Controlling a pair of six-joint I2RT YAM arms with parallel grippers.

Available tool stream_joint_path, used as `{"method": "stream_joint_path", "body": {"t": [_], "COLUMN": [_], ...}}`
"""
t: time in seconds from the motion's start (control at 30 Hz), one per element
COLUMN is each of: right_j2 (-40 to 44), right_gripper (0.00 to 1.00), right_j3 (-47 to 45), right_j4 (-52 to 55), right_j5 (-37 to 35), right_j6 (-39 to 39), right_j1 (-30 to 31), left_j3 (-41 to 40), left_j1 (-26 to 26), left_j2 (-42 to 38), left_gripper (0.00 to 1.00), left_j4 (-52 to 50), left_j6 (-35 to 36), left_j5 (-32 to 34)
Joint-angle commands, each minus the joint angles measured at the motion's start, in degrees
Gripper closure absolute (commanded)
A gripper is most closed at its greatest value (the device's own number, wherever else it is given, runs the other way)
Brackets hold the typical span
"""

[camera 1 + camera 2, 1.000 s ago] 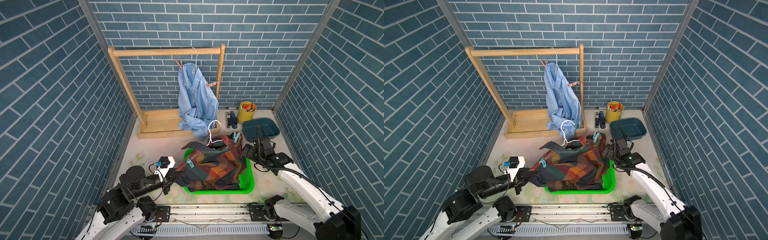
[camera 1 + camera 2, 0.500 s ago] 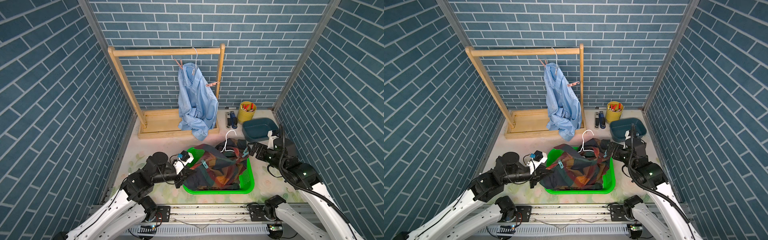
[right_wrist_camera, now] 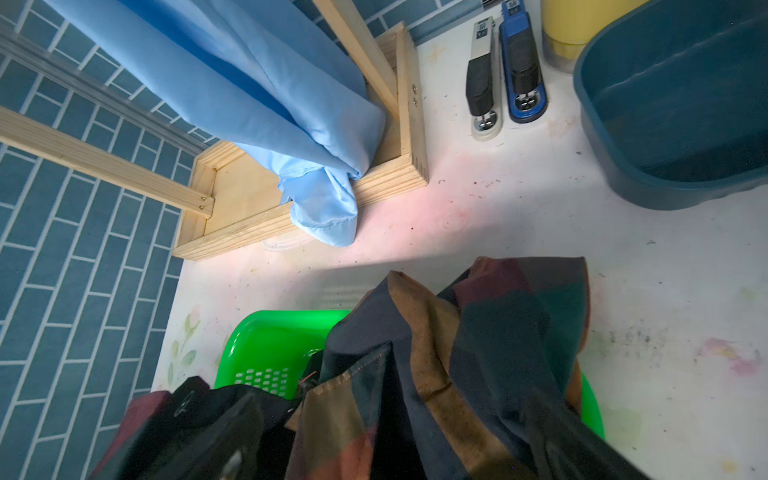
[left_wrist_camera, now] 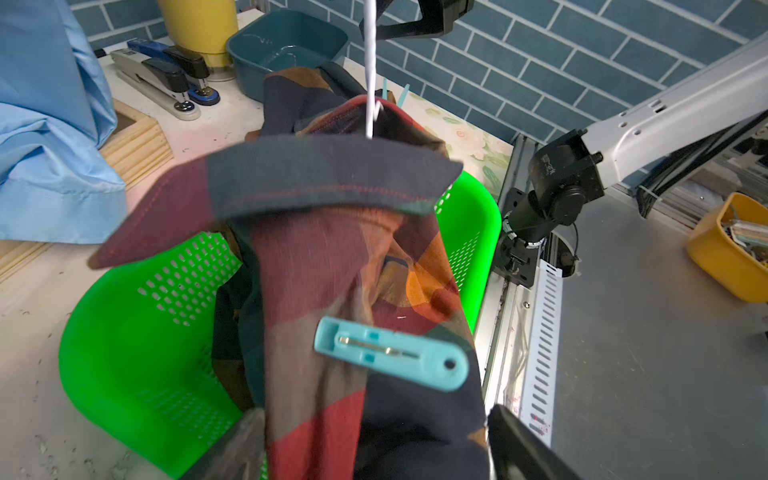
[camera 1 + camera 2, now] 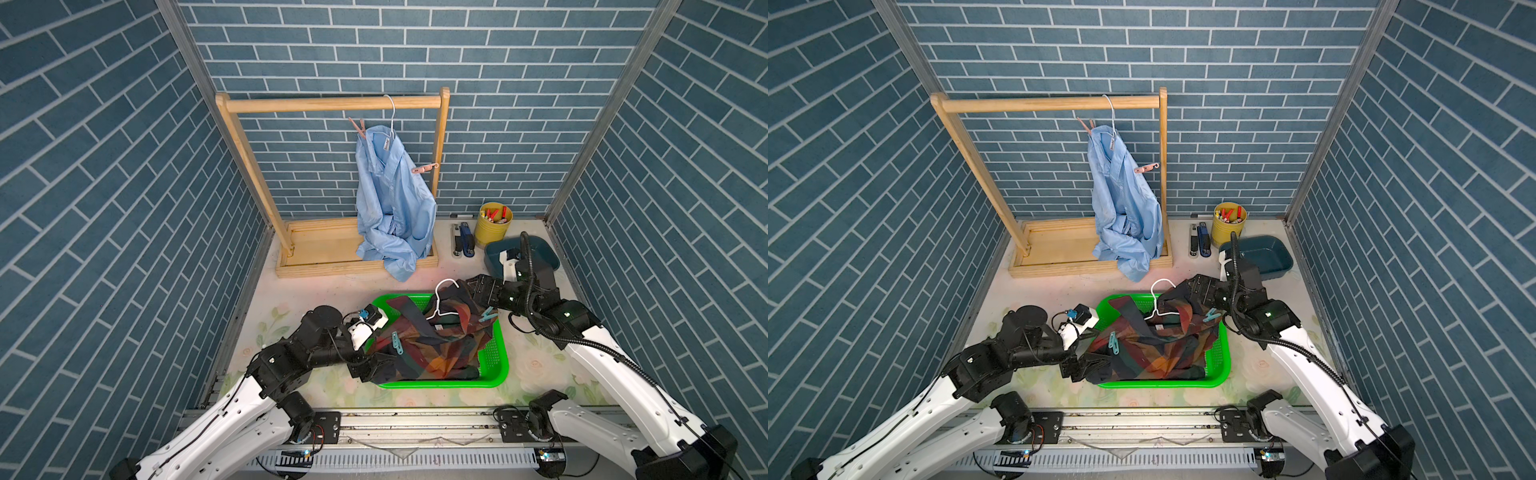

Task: Remove the clothespins securing long-sleeve shirts to the hanger
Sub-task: Remove the clamp from the hanger.

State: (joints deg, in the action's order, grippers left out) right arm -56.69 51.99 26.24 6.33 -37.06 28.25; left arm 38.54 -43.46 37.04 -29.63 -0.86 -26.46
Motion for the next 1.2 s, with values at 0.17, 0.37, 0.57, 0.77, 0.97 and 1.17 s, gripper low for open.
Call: {"method": "stream_joint_path", "body": {"t": [0.17, 0.37, 0.57, 0.77, 0.97, 1.17], "right_j2": [-1.9, 1.1, 7.7, 13.4, 14.8, 15.9], "right_gripper": [0.01, 0.01, 0.01, 0.01, 0.01, 0.01], "right_j3": [-2.1, -1.5, -2.4, -0.7, 3.0, 8.8], "right_j4": [-4.9, -2.4, 3.1, 12.6, 25.1, 35.9], "right_j5": [2.6, 1.2, -2.2, -3.2, -4.6, -9.9], "right_j6": [-0.7, -0.3, -0.2, 0.4, -3.5, -9.2], "right_j1": [1.3, 1.4, 1.3, 1.3, 1.2, 1.0], "left_j3": [6.6, 13.0, 17.3, 20.2, 21.6, 21.6], "left_j1": [0.1, 0.1, 0.1, 0.1, -0.5, -1.6], "left_j2": [-3.4, 9.9, 24.1, 32.7, 36.2, 38.5], "left_gripper": [0.0, 0.0, 0.05, 0.13, 0.25, 0.42], "left_j4": [-5.5, -2.0, 2.1, 4.8, 3.0, 2.4], "left_j6": [1.5, 7.7, 11.7, 11.9, 12.8, 12.9], "left_j5": [2.9, -0.7, -7.0, -3.7, -3.8, -3.9]}}
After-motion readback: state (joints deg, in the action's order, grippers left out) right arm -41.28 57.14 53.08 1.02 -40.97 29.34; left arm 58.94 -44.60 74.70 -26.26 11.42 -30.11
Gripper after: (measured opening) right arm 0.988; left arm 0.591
